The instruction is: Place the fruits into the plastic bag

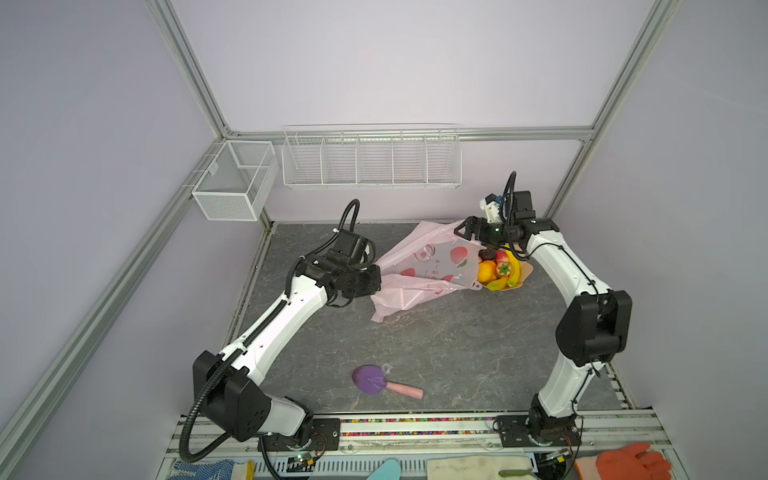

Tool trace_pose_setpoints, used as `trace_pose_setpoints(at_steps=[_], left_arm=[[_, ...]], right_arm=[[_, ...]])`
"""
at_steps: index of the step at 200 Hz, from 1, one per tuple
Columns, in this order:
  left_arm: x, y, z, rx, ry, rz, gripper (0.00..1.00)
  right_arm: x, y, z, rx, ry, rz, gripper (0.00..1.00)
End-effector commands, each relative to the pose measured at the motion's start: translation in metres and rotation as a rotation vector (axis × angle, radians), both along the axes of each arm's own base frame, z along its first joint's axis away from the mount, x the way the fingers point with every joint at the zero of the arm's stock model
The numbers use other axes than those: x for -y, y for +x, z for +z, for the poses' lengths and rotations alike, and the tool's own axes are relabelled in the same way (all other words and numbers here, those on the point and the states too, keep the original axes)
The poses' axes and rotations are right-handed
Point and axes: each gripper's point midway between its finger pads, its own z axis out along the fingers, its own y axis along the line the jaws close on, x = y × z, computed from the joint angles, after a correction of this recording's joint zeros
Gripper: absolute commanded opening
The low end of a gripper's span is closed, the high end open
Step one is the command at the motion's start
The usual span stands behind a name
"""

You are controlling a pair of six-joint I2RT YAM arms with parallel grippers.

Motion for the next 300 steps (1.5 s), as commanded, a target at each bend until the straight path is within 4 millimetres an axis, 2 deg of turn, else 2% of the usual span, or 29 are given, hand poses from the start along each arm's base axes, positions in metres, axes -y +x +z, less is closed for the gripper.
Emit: trace_pose_setpoints(at_steps=[1,13,29,45,49,67,104,122,150,153,161,189,238,274,290,300], left_arm=[[-0.023,-0.007,0.009,-0.009,0.114,0.009,0.0],[-0.025,-0.008,0.014,-0.004,0.126,0.007,0.0],[-0.021,-0.006,0.009,-0.021,0.118,0.003,0.0],[-0.01,-0.001,0.001,-0.031,0.095,-0.007,0.0],[-0.006,0.0,0.0,-0.03,0.087,-0.011,0.0],[0.008,0.004,-0.005,-0.031,0.073,-0.025,0.0],[0.005,0.007,-0.028,-0.071,0.123,-0.005,0.0],[0.003,0.008,-0.03,-0.083,0.132,0.008,0.0],[-0.004,0.004,-0.039,-0.136,0.164,0.019,0.0],[-0.004,0.004,-0.039,-0.137,0.168,0.02,0.0],[-0.006,0.003,-0.039,-0.142,0.172,0.022,0.0],[-0.02,0.003,-0.037,-0.145,0.187,0.053,0.0],[-0.024,-0.001,-0.032,-0.154,0.184,0.053,0.0],[-0.02,-0.001,-0.026,-0.152,0.163,0.043,0.0],[-0.02,-0.002,-0.022,-0.149,0.159,0.047,0.0],[-0.02,-0.002,-0.02,-0.147,0.151,0.056,0.0]], right_arm=[[-0.028,-0.012,-0.004,-0.061,0.131,0.16,0.88],[-0.038,-0.016,-0.002,-0.048,0.166,0.189,0.88],[-0.049,-0.022,0.0,-0.058,0.198,0.208,0.88],[-0.052,-0.027,-0.013,-0.121,0.175,0.207,0.88],[-0.064,-0.034,-0.018,-0.14,0.16,0.232,0.88],[-0.07,-0.039,-0.029,-0.158,0.146,0.234,0.88],[-0.071,-0.04,-0.013,-0.109,0.151,0.23,0.88],[-0.059,-0.044,-0.017,-0.111,0.068,0.21,0.88],[-0.034,-0.041,-0.022,-0.098,0.033,0.132,0.88],[-0.02,-0.036,-0.023,-0.095,0.023,0.1,0.88],[-0.009,-0.033,-0.022,-0.083,0.006,0.08,0.88],[0.015,-0.026,-0.017,-0.086,0.06,0.076,0.88],[0.005,-0.038,-0.004,-0.022,0.116,0.157,0.88],[-0.006,-0.034,0.025,0.081,0.141,0.156,0.88],[-0.002,-0.033,0.021,0.08,0.057,0.115,0.88],[0.011,-0.032,0.011,0.048,-0.015,0.037,0.88]])
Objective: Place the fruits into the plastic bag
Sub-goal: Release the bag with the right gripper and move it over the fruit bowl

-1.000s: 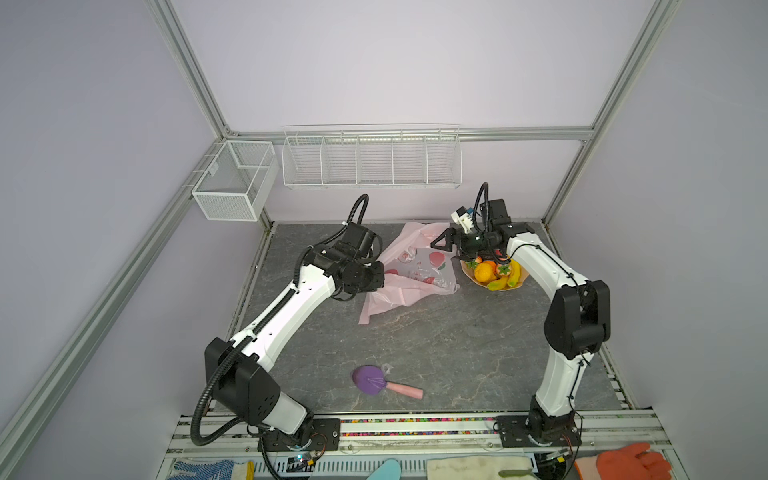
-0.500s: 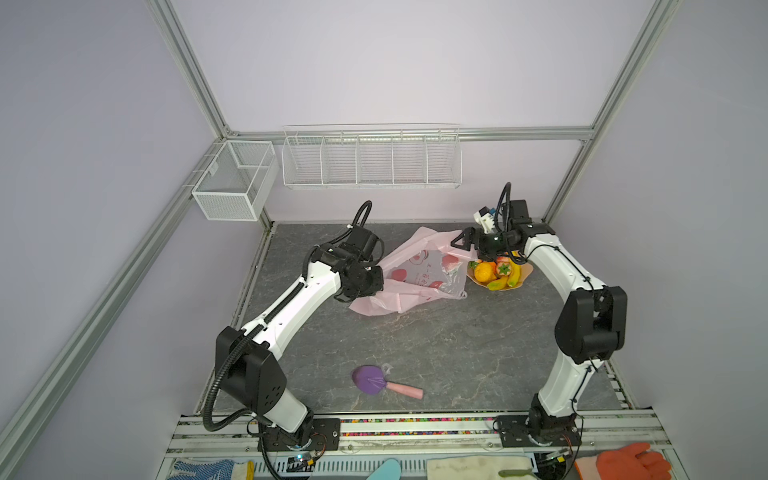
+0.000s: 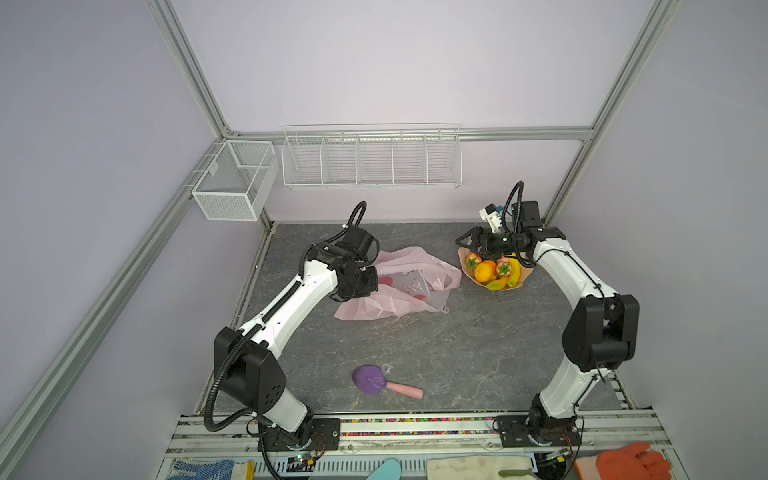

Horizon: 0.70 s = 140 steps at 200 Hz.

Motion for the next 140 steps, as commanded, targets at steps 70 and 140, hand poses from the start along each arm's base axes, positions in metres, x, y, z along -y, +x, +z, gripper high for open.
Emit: trace_pose_setpoints(at_steps=[70,140], left_arm=[[0.013,-0.016,0.014,-0.007,-0.081,0.006,0.0],[0.024,-0.02,0.007,-0.017,-0.11,-0.012,0.0]], right_arm=[[0.138,-0.031,-0.066,-0.257,-0.432,-0.476,0.9],[0.211,-0.036,-0.092,-0.323,-0.537,-0.63,1.0]])
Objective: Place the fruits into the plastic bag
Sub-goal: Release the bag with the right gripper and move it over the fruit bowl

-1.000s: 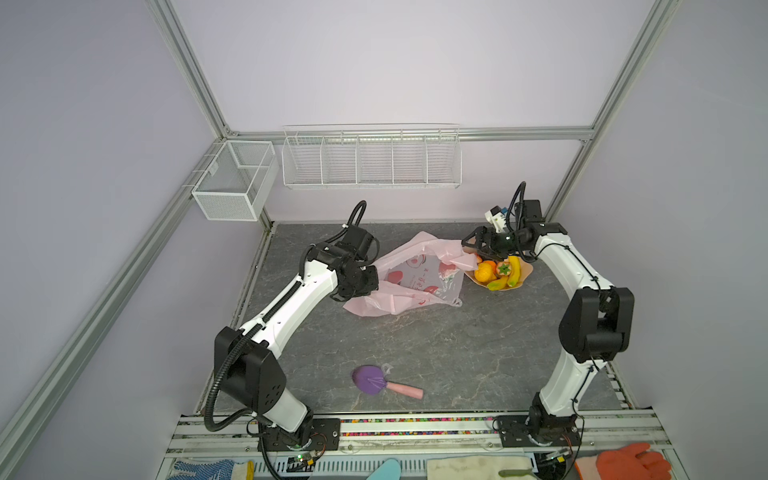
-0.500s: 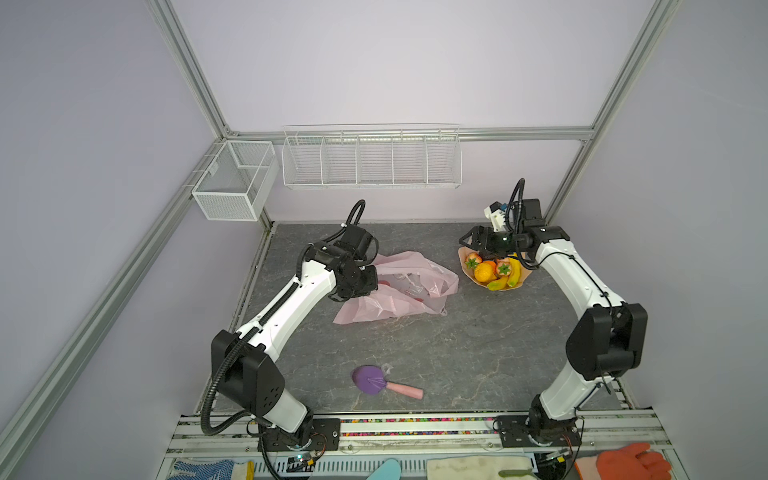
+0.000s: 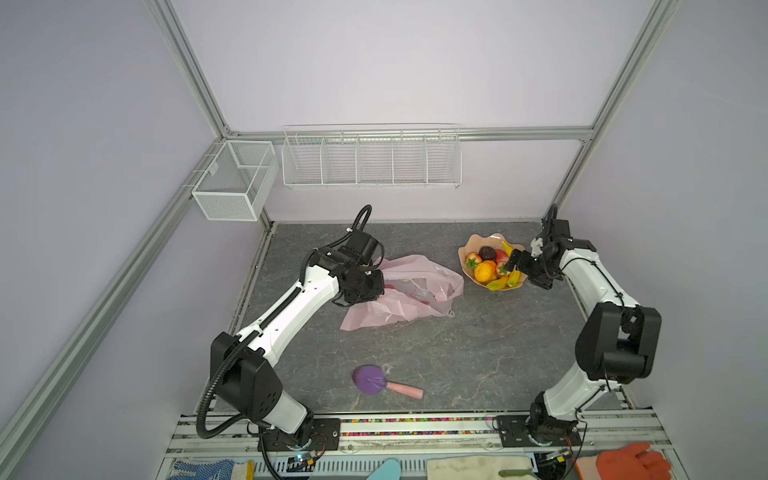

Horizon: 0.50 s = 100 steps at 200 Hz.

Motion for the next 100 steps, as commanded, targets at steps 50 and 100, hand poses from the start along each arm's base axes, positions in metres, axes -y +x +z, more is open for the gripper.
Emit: trace_pose_setpoints(at_steps=[50,100], left_arm=[[0.003,-0.001,0.005,0.012,-0.026,0.001,0.0],[0.003,0.0,0.004,0.013,-0.026,-0.001,0.0]], right_arm=[[0.036,0.047,-0.01,-0.002,-0.076,-0.057,0.84],[0.043,0.096,-0.032,-0.026,-0.074,-0.038,0.69]])
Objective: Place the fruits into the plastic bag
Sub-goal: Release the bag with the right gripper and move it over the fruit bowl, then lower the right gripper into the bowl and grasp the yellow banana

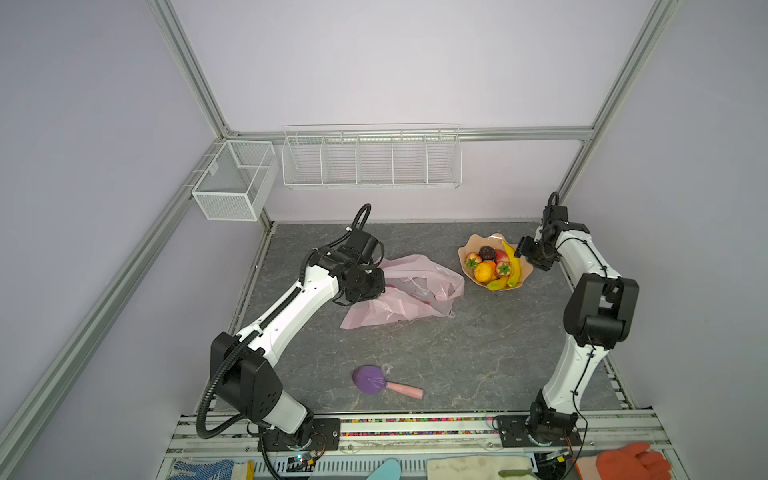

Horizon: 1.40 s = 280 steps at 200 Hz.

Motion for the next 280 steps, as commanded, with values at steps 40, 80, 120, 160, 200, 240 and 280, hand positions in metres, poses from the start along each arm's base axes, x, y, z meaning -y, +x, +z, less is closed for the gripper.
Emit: trace_pose_setpoints(at_steps=[40,80,120,160,200,240,280], left_arm=[[0.001,-0.002,0.002,-0.002,-0.01,-0.005,0.0],[0.003,-0.001,0.001,-0.002,-0.013,-0.006,0.0],[0.004,0.001,0.002,-0.002,-0.015,-0.009,0.0],[0.003,0.0,0.003,0.003,-0.017,-0.008,0.0],[0.002,-0.001,0.003,0.009,-0.02,-0.005,0.0],[0.001,-0.001,0.006,0.015,-0.019,-0.006,0.0],[0.0,-0.004,0.005,0.015,-0.021,-0.01,0.0]], right_arm=[[0.004,0.023,-0.032,-0.077,-0.019,0.023,0.65],[0.001,0.019,-0.047,-0.116,-0.04,0.03,0.65],[-0.013,0.015,-0.055,-0.132,-0.035,0.057,0.65],[-0.026,0.007,-0.046,-0.113,-0.031,0.074,0.65],[-0.035,-0.003,-0.041,-0.114,-0.023,0.09,0.64],[-0.04,-0.002,-0.012,-0.052,-0.028,0.1,0.64],[-0.046,-0.005,0.017,-0.026,-0.052,0.132,0.68]])
